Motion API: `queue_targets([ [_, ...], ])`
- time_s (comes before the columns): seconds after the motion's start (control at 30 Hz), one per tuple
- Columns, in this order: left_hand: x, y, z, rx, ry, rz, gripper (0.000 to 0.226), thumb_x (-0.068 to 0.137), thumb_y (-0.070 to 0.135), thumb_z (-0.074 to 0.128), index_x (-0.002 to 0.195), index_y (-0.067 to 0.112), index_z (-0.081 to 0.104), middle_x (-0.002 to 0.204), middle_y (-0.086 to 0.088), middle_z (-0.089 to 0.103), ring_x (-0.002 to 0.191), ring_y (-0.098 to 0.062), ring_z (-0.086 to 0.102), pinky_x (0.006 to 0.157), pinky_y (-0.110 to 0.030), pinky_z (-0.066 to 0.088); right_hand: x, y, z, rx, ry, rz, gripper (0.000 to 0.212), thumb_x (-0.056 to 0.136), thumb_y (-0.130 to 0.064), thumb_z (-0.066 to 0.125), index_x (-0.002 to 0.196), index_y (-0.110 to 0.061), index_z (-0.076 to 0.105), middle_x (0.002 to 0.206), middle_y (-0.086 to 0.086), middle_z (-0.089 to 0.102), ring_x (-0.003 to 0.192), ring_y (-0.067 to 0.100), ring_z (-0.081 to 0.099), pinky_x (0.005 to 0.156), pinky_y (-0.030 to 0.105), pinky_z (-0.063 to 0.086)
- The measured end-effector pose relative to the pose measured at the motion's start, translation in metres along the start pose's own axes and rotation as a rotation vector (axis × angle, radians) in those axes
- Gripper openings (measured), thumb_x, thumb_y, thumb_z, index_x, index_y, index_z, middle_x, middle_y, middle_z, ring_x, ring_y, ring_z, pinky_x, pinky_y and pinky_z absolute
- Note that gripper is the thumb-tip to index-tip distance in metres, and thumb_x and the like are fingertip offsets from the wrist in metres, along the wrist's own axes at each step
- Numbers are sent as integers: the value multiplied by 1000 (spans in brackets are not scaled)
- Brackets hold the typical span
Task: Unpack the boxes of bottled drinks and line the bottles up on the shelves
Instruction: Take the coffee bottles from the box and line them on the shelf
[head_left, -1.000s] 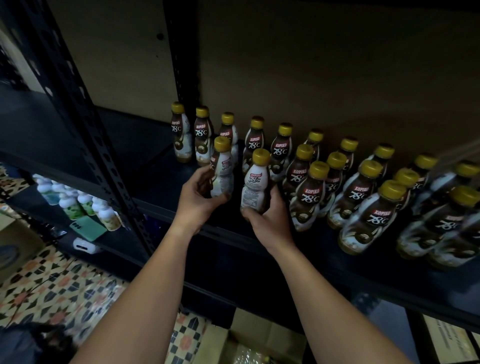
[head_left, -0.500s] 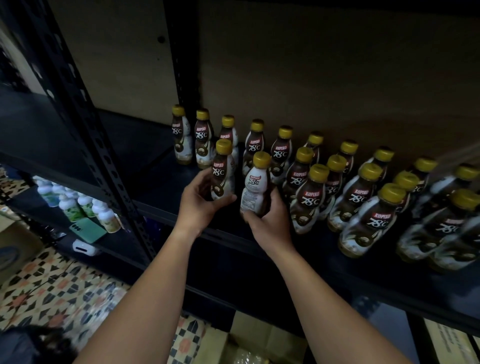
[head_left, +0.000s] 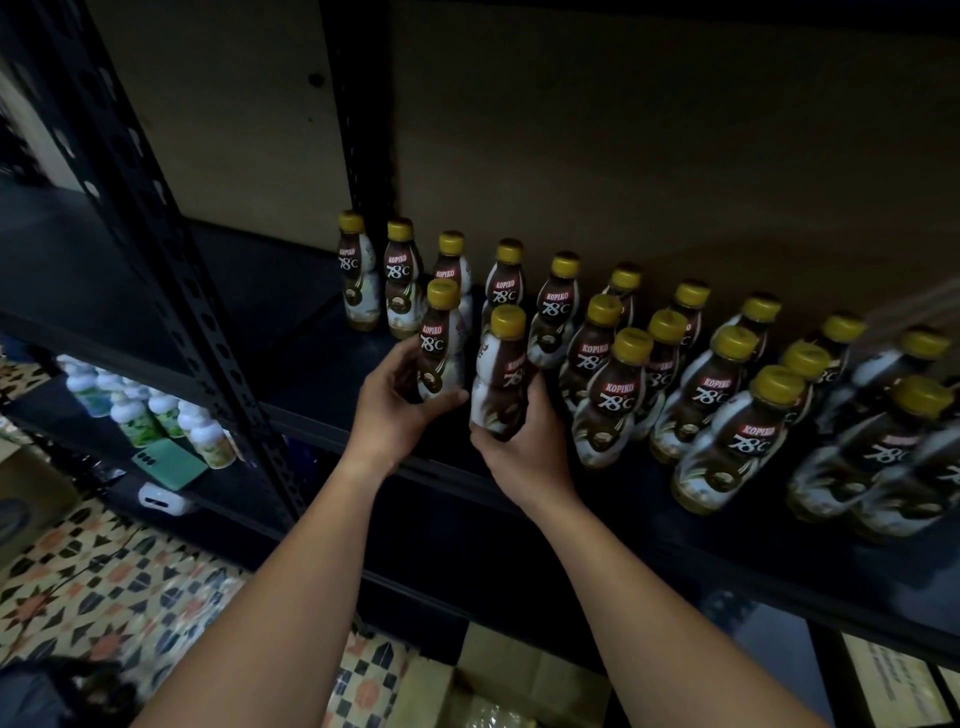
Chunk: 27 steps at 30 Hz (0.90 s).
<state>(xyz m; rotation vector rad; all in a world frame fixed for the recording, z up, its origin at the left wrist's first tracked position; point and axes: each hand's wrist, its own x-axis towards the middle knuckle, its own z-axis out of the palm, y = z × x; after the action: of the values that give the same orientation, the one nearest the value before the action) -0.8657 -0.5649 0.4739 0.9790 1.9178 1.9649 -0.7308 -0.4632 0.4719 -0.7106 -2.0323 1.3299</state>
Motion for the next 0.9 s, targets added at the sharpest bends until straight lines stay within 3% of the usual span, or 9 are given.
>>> queue_targets([
  [0.2,2,-1,1,21,5,-1,66,75,5,89,133,18,62,123,0,72,120,-16,66,106,-49,51,1,-4,7,-99,113,9,96,81,-20,83,157,-19,23,156,3,39,143,15,35,115,26,30],
  [0.33,1,-1,1,21,0,7,66,75,5,89,133,19,62,122,0,72,119,-16,67,105,-45,52,4,-5,12,-141,107,35,101,82,-31,83,159,-19,17,160,6,32,147,21,28,119,33,26],
  [0.53,0,2,3,31,12,29,68,74,4,89,134,17,61,123,2,72,119,-12,66,103,-36,54,1,-1,9,-148,62,52,88,88,-22,75,157,-26,20,153,2,42,141,17,40,109,23,31],
  [0.7,-1,1,5,70,29,35,70,74,7,90,135,23,60,119,1,73,115,-14,68,102,-44,54,1,-3,8,-150,46,69,87,90,-22,74,158,-24,20,155,3,40,142,18,38,105,18,27],
  [0.9,-4,3,9,143,64,59,72,74,12,92,136,27,59,108,7,72,103,-7,70,92,-30,58,0,-6,6,-154,32,96,87,92,-22,72,159,-24,17,155,5,38,142,19,36,102,16,23],
])
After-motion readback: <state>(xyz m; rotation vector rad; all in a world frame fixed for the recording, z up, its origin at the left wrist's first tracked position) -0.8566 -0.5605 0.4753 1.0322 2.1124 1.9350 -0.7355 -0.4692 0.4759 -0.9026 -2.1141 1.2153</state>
